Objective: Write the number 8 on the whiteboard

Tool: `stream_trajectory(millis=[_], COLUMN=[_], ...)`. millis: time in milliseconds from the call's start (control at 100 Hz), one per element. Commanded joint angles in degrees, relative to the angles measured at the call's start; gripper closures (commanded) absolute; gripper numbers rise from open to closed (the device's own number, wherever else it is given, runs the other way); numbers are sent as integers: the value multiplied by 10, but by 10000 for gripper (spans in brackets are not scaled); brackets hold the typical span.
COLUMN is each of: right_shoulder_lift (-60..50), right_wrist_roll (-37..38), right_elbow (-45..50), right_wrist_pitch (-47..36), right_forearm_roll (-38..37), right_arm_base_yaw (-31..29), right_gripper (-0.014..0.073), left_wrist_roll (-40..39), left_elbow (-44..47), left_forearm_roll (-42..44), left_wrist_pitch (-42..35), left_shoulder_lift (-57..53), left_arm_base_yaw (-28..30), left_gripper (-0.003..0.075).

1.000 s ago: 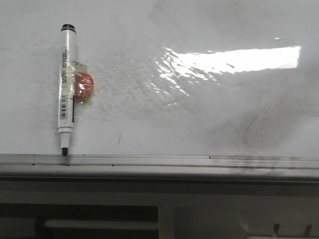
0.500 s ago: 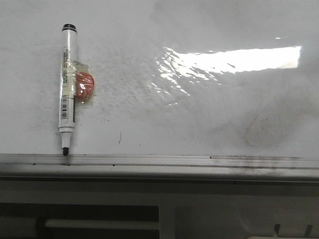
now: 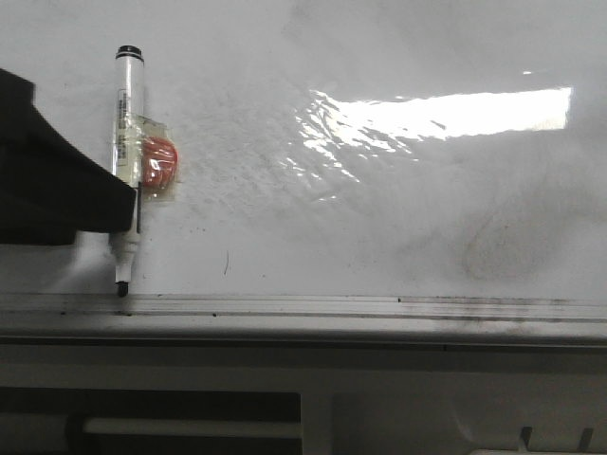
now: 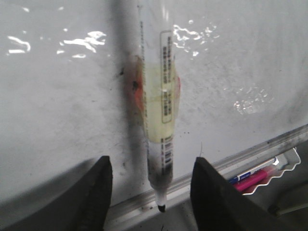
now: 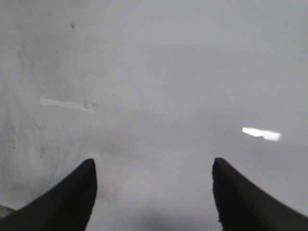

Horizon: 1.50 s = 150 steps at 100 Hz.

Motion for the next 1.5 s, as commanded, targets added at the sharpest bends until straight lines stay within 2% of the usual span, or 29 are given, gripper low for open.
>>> stream_trajectory(millis=[0, 100, 170, 220, 280, 300, 390, 460, 530, 630, 730, 850, 1010, 1280, 1490], right_shoulder_lift=[10, 10, 10, 10, 10, 10, 10, 13, 21, 48, 92, 139, 194, 277, 324], right_wrist_roll=[-1, -1, -1, -1, -11, -16, -104, -208, -332, -499, -586, -652, -761, -854, -865], right_elbow=[-19, -19, -19, -19, -19, -20, -28, -33, -34, -34, -34, -34, -34, -35, -59], right_wrist_pitch=[-39, -39, -39, -38, -35, -33, -24, -13, 3, 55, 104, 112, 130, 156, 129], right_forearm_roll=[2, 2, 2, 2, 7, 12, 72, 158, 267, 407, 495, 581, 690, 788, 792], right_arm_base_yaw=[1, 1, 1, 1, 1, 1, 10, 29, 52, 91, 123, 150, 170, 202, 258], right_gripper=[146, 146, 146, 146, 146, 146, 146, 146, 146, 146, 146, 146, 146, 146, 167], left_wrist_roll=[0, 0, 0, 0, 0, 0, 7, 64, 146, 320, 483, 584, 614, 614, 614], left_elbow=[-26, -32, -33, -33, -34, -35, -46, -53, -54, -52, -48, -48, -49, -49, -49], left_forearm_roll=[-13, -31, -35, -35, -35, -35, -26, -26, -39, -89, -171, -239, -247, -246, -246], left_wrist_pitch=[-29, -30, -36, -33, -17, -8, 55, 118, 171, 266, 342, 395, 429, 455, 476], left_shoulder_lift=[22, 48, 61, 64, 64, 62, 56, 51, 47, 47, 47, 48, 48, 48, 48], left_arm_base_yaw=[-9, -9, -9, -9, -9, -9, -9, -9, -9, -9, -9, -9, -9, -9, -9], left_gripper=[389, 401, 470, 561, 715, 739, 741, 741, 741, 741, 741, 741, 741, 741, 741])
